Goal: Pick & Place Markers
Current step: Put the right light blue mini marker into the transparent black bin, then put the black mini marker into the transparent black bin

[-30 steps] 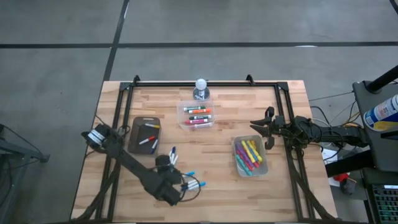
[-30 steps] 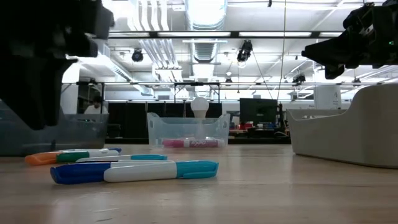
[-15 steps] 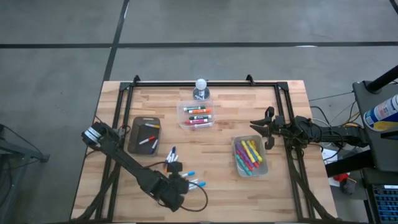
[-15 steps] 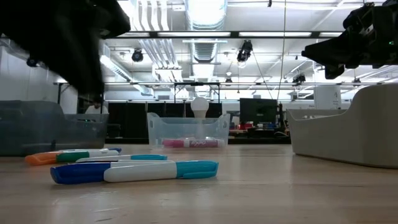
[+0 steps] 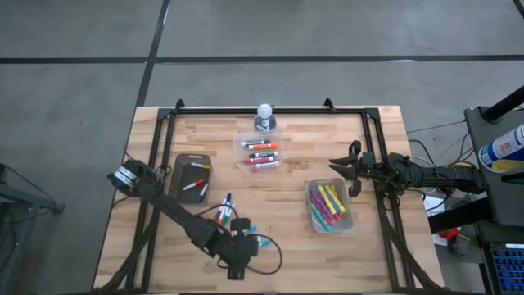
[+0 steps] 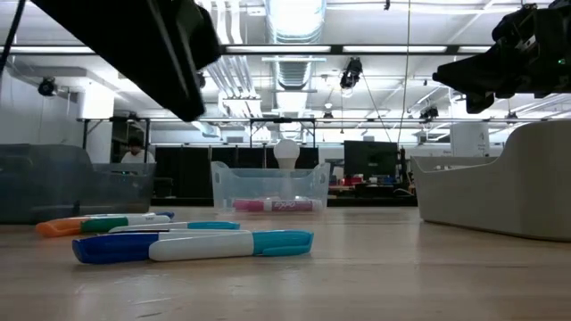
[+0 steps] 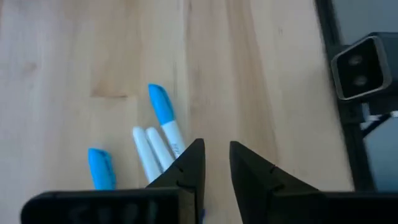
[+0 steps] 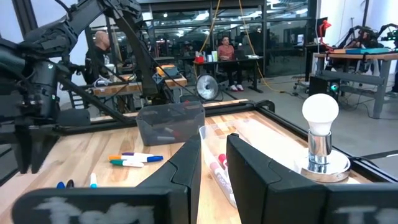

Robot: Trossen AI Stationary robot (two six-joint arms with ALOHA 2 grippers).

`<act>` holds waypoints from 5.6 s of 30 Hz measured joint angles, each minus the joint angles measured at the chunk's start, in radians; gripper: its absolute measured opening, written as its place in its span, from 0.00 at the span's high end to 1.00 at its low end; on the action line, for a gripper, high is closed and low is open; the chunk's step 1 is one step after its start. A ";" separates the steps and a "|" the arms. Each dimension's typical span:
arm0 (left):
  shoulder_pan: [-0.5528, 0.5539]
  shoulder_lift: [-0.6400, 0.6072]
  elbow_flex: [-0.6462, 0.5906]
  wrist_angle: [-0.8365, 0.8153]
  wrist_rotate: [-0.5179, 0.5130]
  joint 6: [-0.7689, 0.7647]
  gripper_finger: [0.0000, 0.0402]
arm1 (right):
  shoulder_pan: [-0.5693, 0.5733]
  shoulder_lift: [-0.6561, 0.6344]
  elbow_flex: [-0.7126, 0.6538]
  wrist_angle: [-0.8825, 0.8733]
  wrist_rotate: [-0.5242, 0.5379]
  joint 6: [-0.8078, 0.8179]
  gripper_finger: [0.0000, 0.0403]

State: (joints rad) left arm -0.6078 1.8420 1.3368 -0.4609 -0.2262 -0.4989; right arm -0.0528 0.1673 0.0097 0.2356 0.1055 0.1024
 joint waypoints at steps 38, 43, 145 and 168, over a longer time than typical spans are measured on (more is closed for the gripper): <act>0.037 0.009 0.000 0.056 -0.090 0.099 0.83 | 0.000 -0.001 0.000 0.000 0.000 0.001 0.83; 0.047 0.009 0.000 0.059 -0.085 0.108 0.83 | 0.000 0.000 0.000 0.000 0.000 0.001 0.83; 0.099 0.019 -0.195 -0.055 -0.218 -0.161 0.68 | 0.000 0.000 0.000 0.000 0.000 0.000 0.83; 0.111 0.020 -0.229 0.005 -0.098 -0.119 0.68 | 0.000 0.000 0.000 0.000 0.000 0.001 0.83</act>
State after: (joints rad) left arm -0.4969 1.8618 1.1076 -0.4556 -0.3240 -0.6180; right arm -0.0525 0.1673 0.0097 0.2356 0.1059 0.1030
